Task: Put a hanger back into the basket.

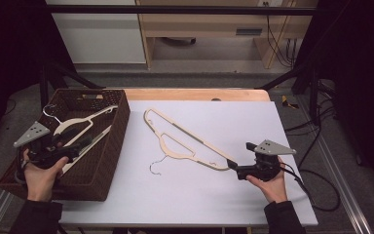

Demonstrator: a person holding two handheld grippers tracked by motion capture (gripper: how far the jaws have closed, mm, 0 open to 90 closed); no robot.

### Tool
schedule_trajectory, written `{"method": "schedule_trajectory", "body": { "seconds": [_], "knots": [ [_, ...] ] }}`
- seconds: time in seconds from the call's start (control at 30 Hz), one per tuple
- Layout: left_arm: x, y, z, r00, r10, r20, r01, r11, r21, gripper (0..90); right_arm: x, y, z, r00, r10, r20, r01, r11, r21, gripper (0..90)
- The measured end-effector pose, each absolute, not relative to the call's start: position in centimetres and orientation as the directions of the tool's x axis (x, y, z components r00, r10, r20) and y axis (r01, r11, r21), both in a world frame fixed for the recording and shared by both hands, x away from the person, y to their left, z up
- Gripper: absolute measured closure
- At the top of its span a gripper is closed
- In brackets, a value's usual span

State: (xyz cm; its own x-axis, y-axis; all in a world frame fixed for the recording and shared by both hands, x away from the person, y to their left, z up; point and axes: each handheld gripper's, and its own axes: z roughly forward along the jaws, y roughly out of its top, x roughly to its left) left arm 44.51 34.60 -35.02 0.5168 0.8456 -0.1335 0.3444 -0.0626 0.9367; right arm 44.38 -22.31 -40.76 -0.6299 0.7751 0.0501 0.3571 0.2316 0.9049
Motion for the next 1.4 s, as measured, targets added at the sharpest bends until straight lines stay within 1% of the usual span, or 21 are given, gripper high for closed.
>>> {"method": "schedule_trajectory", "body": {
  "seconds": [0.07, 0.17, 0.3, 0.63, 0.8, 1.13, 1.3, 1.4],
  "knots": [
    [44.3, 33.5, -35.2, 0.536, 0.836, -0.119, 0.327, -0.076, 0.942, 19.9, 44.4, -22.1, -40.7, -0.633, 0.773, 0.040, 0.346, 0.236, 0.908, 7.0],
    [44.0, 31.9, -35.5, 0.554, 0.826, -0.099, 0.326, -0.105, 0.940, 14.0, 44.5, -21.8, -40.7, -0.637, 0.770, 0.038, 0.343, 0.240, 0.908, 7.1],
    [43.7, 30.2, -35.6, 0.572, 0.817, -0.076, 0.312, -0.132, 0.941, 10.8, 44.6, -21.2, -40.8, -0.648, 0.761, 0.030, 0.340, 0.254, 0.905, 7.1],
    [42.4, 27.9, -35.1, 0.624, 0.780, -0.053, 0.286, -0.165, 0.944, 9.6, 44.7, -20.3, -40.9, -0.664, 0.747, 0.027, 0.338, 0.269, 0.902, 6.8],
    [42.0, 26.1, -35.5, 0.658, 0.751, -0.051, 0.288, -0.189, 0.939, 9.0, 44.8, -19.9, -40.9, -0.667, 0.744, 0.024, 0.338, 0.274, 0.900, 7.0],
    [42.1, 21.9, -38.2, 0.732, 0.679, -0.047, 0.320, -0.281, 0.905, 9.2, 45.5, -18.1, -41.2, -0.692, 0.722, 0.020, 0.342, 0.304, 0.889, 8.9],
    [42.6, 20.8, -39.7, 0.745, 0.664, -0.057, 0.347, -0.313, 0.884, 9.2, 46.2, -17.1, -41.6, -0.697, 0.717, 0.010, 0.355, 0.333, 0.874, 10.7],
    [42.8, 20.6, -40.2, 0.746, 0.663, -0.053, 0.351, -0.325, 0.878, 9.3, 46.6, -16.5, -42.0, -0.701, 0.713, 0.000, 0.364, 0.358, 0.860, 13.3]
  ]
}}
